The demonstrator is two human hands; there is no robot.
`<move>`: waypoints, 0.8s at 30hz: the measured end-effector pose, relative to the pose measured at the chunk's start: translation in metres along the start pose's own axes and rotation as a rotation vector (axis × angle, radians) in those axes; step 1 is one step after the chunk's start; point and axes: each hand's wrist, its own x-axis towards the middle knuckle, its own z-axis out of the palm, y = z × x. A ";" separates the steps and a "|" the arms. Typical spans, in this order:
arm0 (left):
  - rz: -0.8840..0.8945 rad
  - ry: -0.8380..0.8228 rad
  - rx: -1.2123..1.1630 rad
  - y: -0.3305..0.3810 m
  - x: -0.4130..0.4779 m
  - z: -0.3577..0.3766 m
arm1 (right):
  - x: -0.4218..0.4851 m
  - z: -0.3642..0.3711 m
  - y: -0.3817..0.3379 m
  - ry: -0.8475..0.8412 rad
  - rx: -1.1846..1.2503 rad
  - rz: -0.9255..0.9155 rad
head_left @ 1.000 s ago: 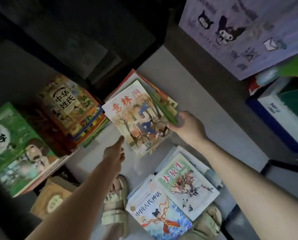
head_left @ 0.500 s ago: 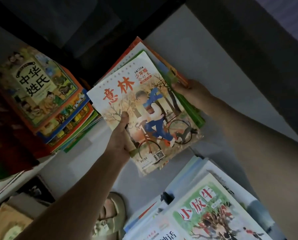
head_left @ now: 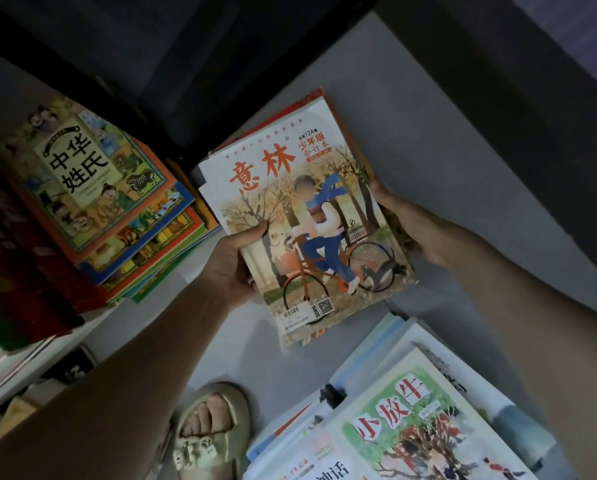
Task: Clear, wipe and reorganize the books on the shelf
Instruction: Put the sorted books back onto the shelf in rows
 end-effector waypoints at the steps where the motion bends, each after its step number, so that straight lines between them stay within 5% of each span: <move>1: 0.012 -0.014 0.008 0.000 0.001 -0.002 | 0.001 0.002 0.003 -0.026 0.031 -0.003; 13: 0.190 0.006 0.309 -0.006 -0.016 0.015 | -0.008 -0.001 0.018 -0.202 0.162 0.065; 17: 0.150 0.120 0.545 0.011 -0.035 0.033 | -0.018 0.001 0.013 -0.169 0.174 0.077; 24: -0.032 0.264 0.550 0.066 -0.094 0.074 | -0.061 -0.008 -0.007 -0.121 0.423 0.223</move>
